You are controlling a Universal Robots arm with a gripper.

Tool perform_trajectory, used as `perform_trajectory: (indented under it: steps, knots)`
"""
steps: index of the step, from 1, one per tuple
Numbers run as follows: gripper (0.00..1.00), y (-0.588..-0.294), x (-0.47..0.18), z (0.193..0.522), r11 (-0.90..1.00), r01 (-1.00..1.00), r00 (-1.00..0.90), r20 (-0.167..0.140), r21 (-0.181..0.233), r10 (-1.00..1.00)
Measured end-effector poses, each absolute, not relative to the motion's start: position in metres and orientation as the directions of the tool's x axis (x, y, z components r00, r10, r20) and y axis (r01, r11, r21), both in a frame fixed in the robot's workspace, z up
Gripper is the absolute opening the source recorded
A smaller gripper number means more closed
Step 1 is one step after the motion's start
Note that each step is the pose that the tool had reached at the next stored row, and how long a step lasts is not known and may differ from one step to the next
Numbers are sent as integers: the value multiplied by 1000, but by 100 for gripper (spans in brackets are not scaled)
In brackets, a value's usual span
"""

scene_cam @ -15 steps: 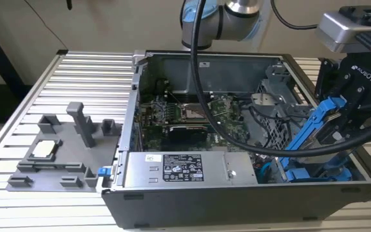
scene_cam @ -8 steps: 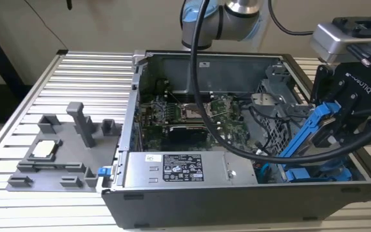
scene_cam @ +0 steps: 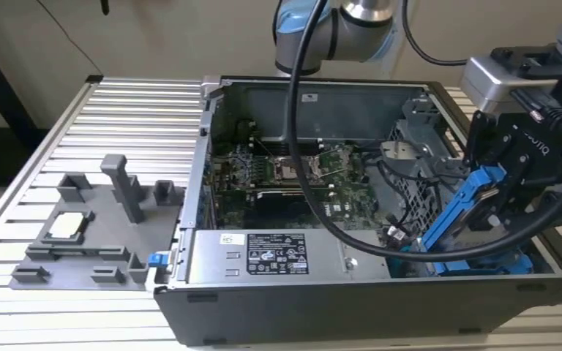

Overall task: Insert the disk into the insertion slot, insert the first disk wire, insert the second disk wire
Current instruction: 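Insert the disk into the insertion slot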

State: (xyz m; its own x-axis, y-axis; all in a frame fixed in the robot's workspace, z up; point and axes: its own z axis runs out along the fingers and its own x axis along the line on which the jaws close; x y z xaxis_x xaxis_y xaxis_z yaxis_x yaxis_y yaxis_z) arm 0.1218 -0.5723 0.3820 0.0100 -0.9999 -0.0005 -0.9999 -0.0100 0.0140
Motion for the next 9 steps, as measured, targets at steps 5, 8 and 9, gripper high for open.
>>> perform_trajectory:
  steps: [5, 8, 9]
  knots:
    - [33, -572, 122, 382, -10, -1000, 10, 0, 14, -1000]
    - [35, -572, 122, 382, -10, -1000, 10, 0, 14, -1000]
    - [40, -572, 122, 382, -10, -1000, 10, 0, 14, -1000]
